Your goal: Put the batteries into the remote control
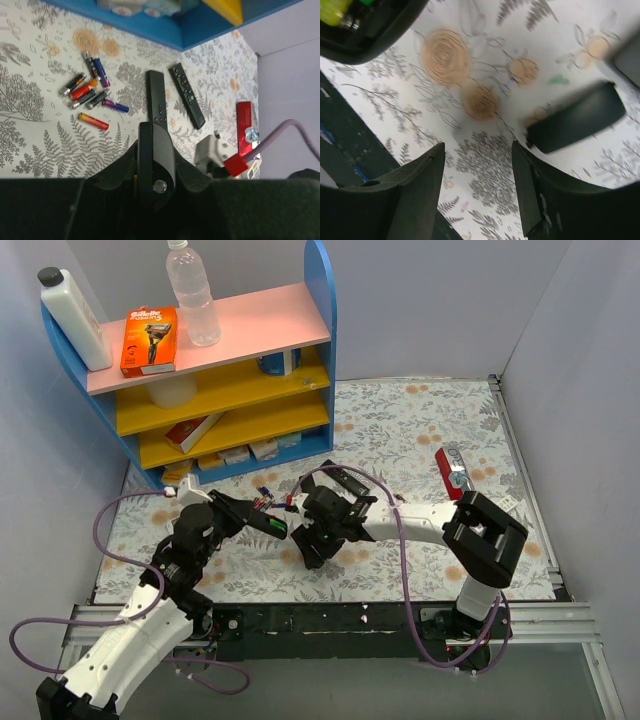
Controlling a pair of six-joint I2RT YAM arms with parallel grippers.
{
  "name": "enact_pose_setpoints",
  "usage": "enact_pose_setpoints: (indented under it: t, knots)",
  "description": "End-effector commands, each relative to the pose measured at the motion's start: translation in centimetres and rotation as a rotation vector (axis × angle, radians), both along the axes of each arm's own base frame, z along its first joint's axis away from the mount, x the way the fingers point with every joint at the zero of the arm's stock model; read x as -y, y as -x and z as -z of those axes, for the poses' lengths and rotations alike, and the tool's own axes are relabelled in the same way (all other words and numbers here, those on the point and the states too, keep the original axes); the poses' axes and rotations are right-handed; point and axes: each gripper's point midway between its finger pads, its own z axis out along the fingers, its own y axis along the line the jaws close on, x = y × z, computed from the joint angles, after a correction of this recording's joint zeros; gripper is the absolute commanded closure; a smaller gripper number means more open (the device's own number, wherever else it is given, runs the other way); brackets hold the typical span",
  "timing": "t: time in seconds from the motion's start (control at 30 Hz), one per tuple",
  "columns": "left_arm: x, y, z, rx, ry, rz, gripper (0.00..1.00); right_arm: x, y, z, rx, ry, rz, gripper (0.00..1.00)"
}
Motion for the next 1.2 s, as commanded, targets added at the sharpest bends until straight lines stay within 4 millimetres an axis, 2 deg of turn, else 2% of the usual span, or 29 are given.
enact_pose_setpoints:
  t: [0.0, 0.1, 0.27, 0.33, 0.37, 0.4, 0.47, 0.5, 0.6, 0.7, 0.9, 1.17]
  knots:
    - [-2.3, 0.1, -4.1, 0.087, -0.034, -0.088, 1.0, -3.4, 0.8, -1.5, -0.039, -0.104, -0.083, 0.37]
    - [-3.1, 0.4, -5.0, 0.098, -0.058, -0.108, 1.0, -4.0, -0.4, -3.1, 0.036, -0.108, -0.143, 0.36]
    - [-3.9, 1.0, -6.1, 0.109, -0.055, -0.135, 1.0, -3.5, -2.3, -5.9, 0.182, -0.112, -0.235, 0.35]
    - [-4.2, 1.2, -6.3, 0.114, -0.052, -0.145, 1.0, -3.1, -3.2, -5.9, 0.224, -0.088, -0.269, 0.35]
    - [-4.4, 1.3, -6.4, 0.118, -0.055, -0.155, 1.0, -3.0, -4.3, -6.3, 0.24, -0.078, -0.251, 0.35]
    - [-4.5, 1.4, -6.7, 0.121, -0.054, -0.157, 1.0, -2.8, -4.9, -5.5, 0.238, -0.048, -0.254, 0.35]
    - [-4.7, 1.5, -6.7, 0.115, -0.062, -0.16, 1.0, -2.6, -6.2, -5.3, 0.233, -0.023, -0.238, 0.37]
    - [-4.7, 1.6, -6.8, 0.117, -0.062, -0.161, 1.0, -2.6, -6.3, -4.4, 0.214, -0.011, -0.248, 0.37]
    - [-4.8, 1.8, -6.7, 0.11, -0.067, -0.159, 1.0, -3.3, -7.1, -3.7, 0.204, -0.008, -0.256, 0.38]
    - [-4.8, 1.8, -6.7, 0.109, -0.069, -0.154, 1.0, -3.7, -7.1, -2.8, 0.175, 0.006, -0.265, 0.39]
    - [-4.5, 1.7, -6.8, 0.112, -0.072, -0.143, 1.0, -3.0, -6.6, -1.1, 0.12, 0.037, -0.253, 0.39]
    - [-3.6, 1.0, -6.4, 0.105, -0.072, -0.111, 1.0, 0.0, -5.9, 0.4, 0.07, 0.09, -0.199, 0.39]
